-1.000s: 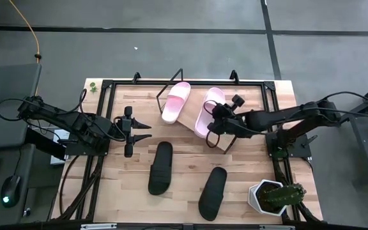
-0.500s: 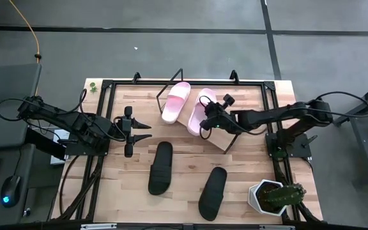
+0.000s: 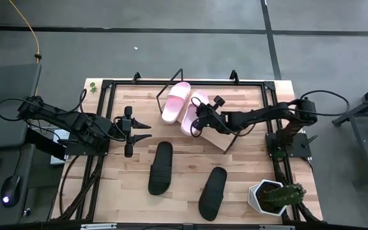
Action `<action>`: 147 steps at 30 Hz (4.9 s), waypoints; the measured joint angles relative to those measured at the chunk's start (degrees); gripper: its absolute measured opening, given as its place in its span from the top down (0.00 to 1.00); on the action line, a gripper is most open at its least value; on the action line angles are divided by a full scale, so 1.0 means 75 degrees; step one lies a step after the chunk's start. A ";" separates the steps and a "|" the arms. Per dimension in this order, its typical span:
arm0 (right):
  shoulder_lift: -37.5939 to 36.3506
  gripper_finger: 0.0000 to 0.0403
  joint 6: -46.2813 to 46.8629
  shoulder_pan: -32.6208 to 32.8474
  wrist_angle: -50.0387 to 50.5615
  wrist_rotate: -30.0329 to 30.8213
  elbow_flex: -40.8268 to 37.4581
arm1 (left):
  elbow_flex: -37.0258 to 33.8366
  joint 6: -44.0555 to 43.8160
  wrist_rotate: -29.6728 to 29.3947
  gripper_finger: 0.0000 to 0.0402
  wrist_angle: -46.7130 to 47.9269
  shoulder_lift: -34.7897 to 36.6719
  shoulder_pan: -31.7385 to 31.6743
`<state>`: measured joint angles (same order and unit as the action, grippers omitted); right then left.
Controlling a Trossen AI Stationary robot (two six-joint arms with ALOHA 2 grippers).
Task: Pick and place slides into the shelf
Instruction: Put the pink slipper on the shelf
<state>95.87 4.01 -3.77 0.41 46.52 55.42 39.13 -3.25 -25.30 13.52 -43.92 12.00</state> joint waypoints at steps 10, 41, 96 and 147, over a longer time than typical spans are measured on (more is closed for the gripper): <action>0.0406 1.00 0.0003 -0.0163 -0.0273 -0.0233 0.0000 | 0.0000 0.0000 0.0000 0.68 -0.0001 0.0000 0.0001; 0.1281 1.00 -0.0589 -0.0603 -0.2227 -0.0644 0.0009 | -0.0003 -0.0001 0.0003 0.68 -0.0025 0.0000 0.0001; 0.2434 1.00 -0.0178 -0.0647 0.0655 0.0626 0.2132 | -0.0003 -0.0001 0.0026 0.68 -0.0082 0.0001 0.0001; 0.3350 0.79 0.0149 -0.0881 0.2003 -0.0006 0.3946 | -0.0003 0.0000 0.0032 0.68 -0.0073 0.0002 0.0001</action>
<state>120.99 5.13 -10.38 15.44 46.48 85.01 39.11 -3.25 -25.06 12.97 -43.90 12.01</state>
